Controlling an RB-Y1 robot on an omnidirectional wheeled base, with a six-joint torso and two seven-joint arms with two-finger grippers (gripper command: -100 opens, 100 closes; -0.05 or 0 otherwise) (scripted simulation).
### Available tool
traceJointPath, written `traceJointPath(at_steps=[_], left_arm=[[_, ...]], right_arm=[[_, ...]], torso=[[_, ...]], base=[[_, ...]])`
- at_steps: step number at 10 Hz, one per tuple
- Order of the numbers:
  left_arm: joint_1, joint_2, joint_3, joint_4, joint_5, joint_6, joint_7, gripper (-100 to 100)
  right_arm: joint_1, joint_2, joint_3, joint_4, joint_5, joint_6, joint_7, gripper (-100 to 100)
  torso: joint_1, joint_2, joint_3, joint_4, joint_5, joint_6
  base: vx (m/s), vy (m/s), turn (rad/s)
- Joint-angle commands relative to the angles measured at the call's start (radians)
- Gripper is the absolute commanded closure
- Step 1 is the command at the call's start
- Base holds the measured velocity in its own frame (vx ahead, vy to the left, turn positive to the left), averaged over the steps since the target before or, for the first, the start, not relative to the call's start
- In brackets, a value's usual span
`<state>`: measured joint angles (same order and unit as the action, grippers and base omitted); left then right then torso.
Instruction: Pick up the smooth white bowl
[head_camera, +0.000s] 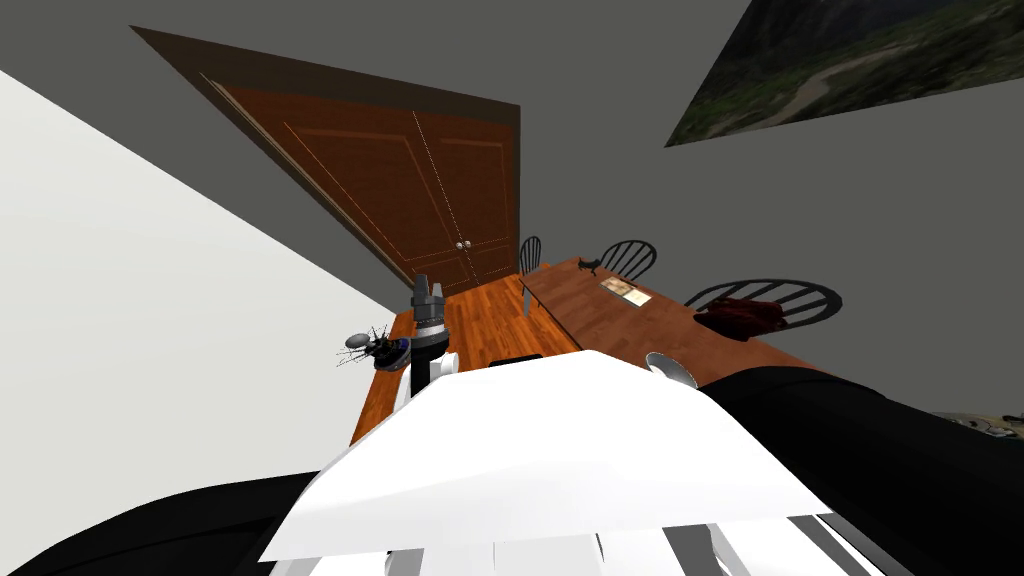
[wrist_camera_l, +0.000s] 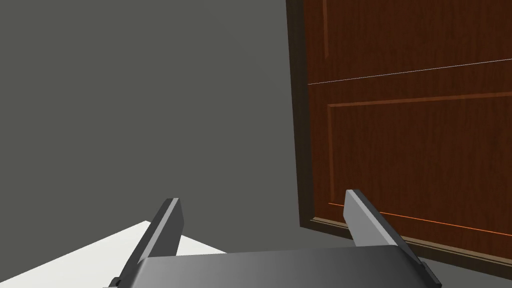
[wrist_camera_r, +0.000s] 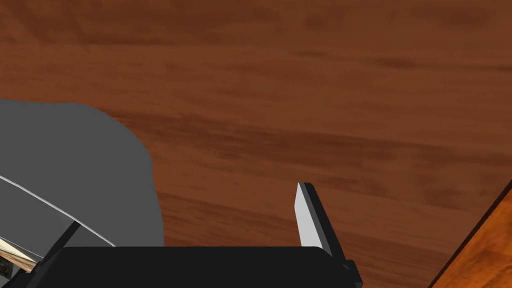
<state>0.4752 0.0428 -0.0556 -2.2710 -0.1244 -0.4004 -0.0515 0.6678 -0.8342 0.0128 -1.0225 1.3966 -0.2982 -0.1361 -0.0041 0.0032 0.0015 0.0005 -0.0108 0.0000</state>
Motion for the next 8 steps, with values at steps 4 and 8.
traceJointPath(at_steps=[4, 8], left_arm=[[0.000, 0.000, 0.000, 0.000, 0.000, 0.000, 0.000, 0], [0.000, 0.000, 0.000, 0.000, 0.000, 0.000, 0.000, 0]], right_arm=[[-0.032, -0.030, 0.079, 0.073, -0.153, 0.019, 0.068, -100], [-0.067, -0.060, 0.155, 0.144, -0.273, 0.039, 0.135, -100]], torso=[[-0.002, 0.004, 0.002, 0.000, -0.002, 0.000], [-0.004, 0.003, 0.001, 0.000, -0.004, 0.000]], base=[[-0.055, 0.016, 0.120], [-0.042, 0.020, 0.122]])
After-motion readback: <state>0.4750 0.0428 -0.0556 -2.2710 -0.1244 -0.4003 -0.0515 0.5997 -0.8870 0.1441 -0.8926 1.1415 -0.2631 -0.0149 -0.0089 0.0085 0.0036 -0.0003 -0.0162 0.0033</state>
